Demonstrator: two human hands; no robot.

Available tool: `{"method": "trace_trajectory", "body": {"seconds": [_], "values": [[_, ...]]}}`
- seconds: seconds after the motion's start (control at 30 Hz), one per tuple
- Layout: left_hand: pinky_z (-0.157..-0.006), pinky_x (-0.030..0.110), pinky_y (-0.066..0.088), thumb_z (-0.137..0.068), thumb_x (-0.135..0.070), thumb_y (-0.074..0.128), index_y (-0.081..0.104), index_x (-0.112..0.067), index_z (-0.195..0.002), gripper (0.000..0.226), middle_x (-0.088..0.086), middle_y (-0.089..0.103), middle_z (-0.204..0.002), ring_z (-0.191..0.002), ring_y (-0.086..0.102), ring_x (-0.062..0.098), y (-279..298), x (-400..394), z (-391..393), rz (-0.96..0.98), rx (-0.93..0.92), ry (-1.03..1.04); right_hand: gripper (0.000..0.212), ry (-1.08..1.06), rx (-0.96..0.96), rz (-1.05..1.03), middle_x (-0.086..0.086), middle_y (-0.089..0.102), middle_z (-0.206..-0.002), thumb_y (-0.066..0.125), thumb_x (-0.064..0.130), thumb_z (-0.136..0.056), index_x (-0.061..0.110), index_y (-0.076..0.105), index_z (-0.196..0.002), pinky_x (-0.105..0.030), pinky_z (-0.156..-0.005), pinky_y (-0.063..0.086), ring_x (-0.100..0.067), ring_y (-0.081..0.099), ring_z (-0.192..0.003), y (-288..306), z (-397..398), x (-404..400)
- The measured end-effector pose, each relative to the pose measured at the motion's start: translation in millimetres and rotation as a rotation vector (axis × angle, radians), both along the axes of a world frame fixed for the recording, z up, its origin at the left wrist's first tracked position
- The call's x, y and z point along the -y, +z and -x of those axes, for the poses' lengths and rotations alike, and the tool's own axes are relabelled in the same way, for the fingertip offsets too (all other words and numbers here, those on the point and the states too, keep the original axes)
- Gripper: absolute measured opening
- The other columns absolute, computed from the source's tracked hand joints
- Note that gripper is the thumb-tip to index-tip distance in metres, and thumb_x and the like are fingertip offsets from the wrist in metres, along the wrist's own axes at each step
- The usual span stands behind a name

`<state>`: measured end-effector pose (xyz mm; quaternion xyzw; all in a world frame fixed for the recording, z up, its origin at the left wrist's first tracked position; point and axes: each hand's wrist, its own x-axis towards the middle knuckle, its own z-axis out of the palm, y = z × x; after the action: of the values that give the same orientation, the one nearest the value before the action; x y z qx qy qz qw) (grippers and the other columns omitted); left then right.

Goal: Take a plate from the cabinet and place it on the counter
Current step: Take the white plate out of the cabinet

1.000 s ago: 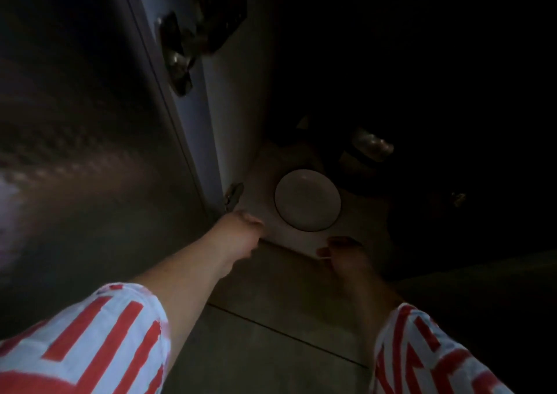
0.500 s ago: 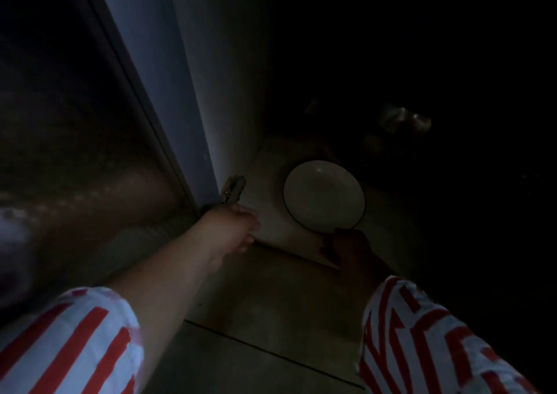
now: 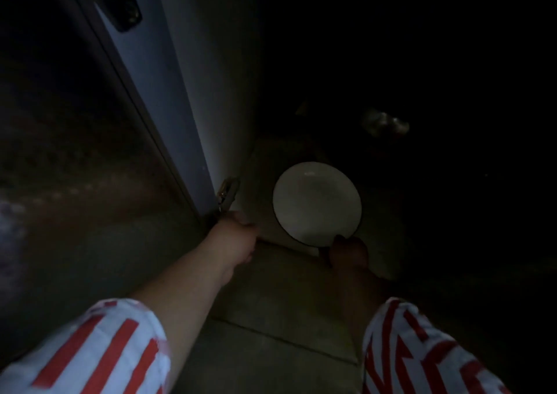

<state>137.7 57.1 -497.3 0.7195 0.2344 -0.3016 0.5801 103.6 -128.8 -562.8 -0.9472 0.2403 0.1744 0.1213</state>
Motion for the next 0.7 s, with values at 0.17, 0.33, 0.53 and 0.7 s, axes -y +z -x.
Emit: {"method": "trace_trajectory", "body": {"seconds": [0.17, 0.33, 0.53, 0.7], "values": [[-0.089, 0.044, 0.052, -0.092, -0.025, 0.047, 0.025, -0.023, -0.147, 0.06, 0.014, 0.047, -0.14, -0.114, 0.055, 0.037, 52, 8, 33, -0.077, -0.102, -0.019, 0.03, 0.106, -0.085, -0.026, -0.023, 0.057, -0.126, 0.031, 0.006, -0.097, 0.0, 0.053, -0.117, -0.033, -0.091, 0.043, -0.032, 0.055, -0.116, 68, 52, -9], [-0.076, 0.039, 0.052, -0.092, -0.019, 0.038, 0.03, -0.03, -0.143, 0.053, 0.005, 0.051, -0.129, -0.108, 0.054, 0.031, 128, 5, 57, -0.036, -0.107, -0.017, 0.027, -0.247, -0.098, -0.333, -0.024, 0.062, -0.117, 0.043, 0.014, -0.094, -0.002, 0.054, -0.112, -0.044, -0.09, 0.049, -0.039, 0.058, -0.108, 159, 95, -22], [-0.058, 0.036, 0.054, -0.085, -0.012, 0.031, 0.035, -0.036, -0.137, 0.058, 0.003, 0.051, -0.134, -0.11, 0.055, 0.031, 220, -10, 92, -0.107, -0.146, -0.011, 0.023, -0.559, -0.027, -0.629, -0.014, 0.067, -0.084, 0.04, 0.014, -0.09, 0.014, 0.058, -0.106, -0.034, -0.063, 0.057, -0.032, 0.067, -0.077, 269, 143, -31], [-0.061, 0.04, 0.054, -0.084, -0.004, 0.032, 0.047, -0.017, -0.11, 0.033, 0.012, 0.057, -0.121, -0.096, 0.059, 0.032, 294, -30, 116, -0.159, -0.155, -0.039, 0.022, -0.508, -0.097, -0.679, -0.01, 0.064, -0.084, 0.041, 0.015, -0.092, 0.01, 0.058, -0.105, -0.041, -0.072, 0.06, -0.029, 0.066, -0.079, 348, 163, -33]]}}
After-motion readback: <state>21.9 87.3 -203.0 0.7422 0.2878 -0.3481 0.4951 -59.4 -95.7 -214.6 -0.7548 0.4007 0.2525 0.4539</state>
